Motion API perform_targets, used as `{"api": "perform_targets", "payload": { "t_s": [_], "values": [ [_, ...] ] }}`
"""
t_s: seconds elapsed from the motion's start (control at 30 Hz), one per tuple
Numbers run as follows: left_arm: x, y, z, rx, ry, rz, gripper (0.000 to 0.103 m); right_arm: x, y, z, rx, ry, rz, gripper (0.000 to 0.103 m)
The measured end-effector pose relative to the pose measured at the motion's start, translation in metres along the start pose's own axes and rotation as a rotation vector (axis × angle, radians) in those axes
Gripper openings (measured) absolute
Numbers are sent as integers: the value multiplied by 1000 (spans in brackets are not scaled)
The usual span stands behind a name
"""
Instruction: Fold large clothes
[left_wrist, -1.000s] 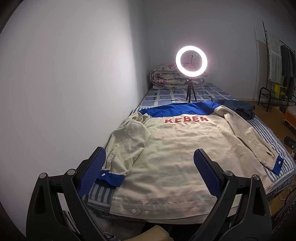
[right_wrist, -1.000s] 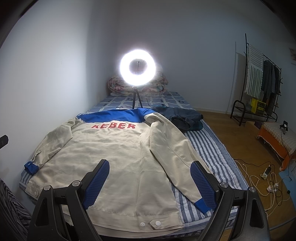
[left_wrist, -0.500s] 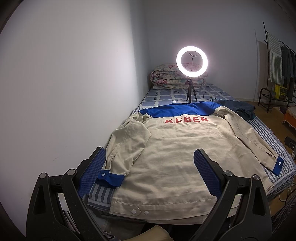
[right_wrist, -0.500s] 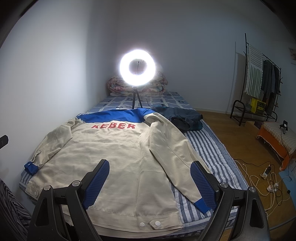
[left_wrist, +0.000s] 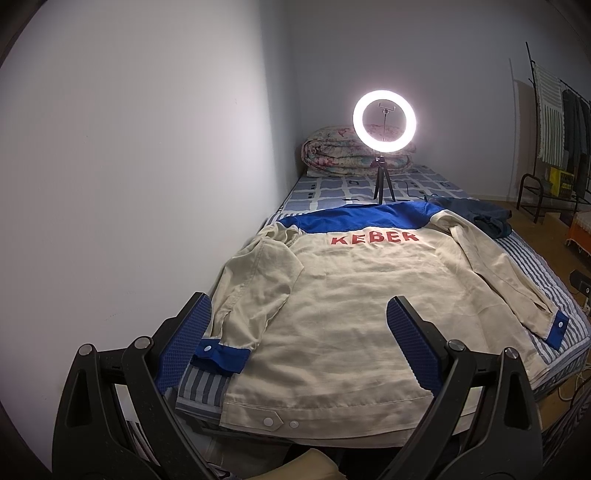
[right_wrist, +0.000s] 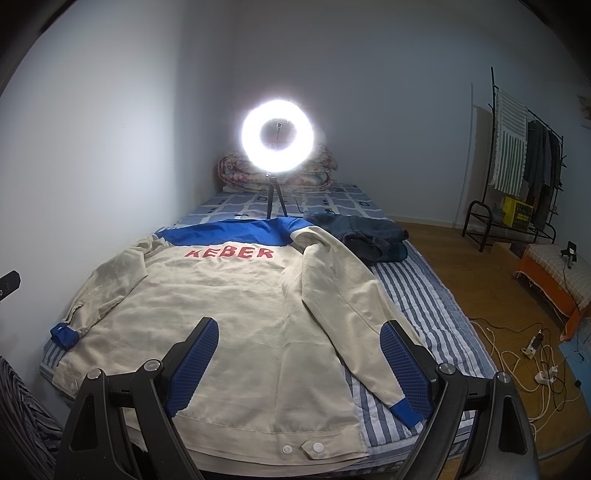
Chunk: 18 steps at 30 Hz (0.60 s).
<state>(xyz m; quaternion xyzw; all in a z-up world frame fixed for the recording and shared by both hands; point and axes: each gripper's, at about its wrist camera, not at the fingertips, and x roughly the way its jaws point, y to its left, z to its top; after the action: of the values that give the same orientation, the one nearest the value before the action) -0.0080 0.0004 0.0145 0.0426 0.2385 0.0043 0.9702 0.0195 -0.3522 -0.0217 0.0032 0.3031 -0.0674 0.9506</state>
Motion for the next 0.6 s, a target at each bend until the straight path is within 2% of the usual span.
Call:
{"api": "perform_targets", "payload": {
  "t_s": [0.37, 0.6],
  "values": [
    [-1, 1, 2, 2, 1, 5, 98, 0, 5, 12, -2, -10, 10, 91],
    [12, 15, 1, -13, 14, 20, 98, 9, 27, 27, -37, -31, 111, 91]
  ]
}}
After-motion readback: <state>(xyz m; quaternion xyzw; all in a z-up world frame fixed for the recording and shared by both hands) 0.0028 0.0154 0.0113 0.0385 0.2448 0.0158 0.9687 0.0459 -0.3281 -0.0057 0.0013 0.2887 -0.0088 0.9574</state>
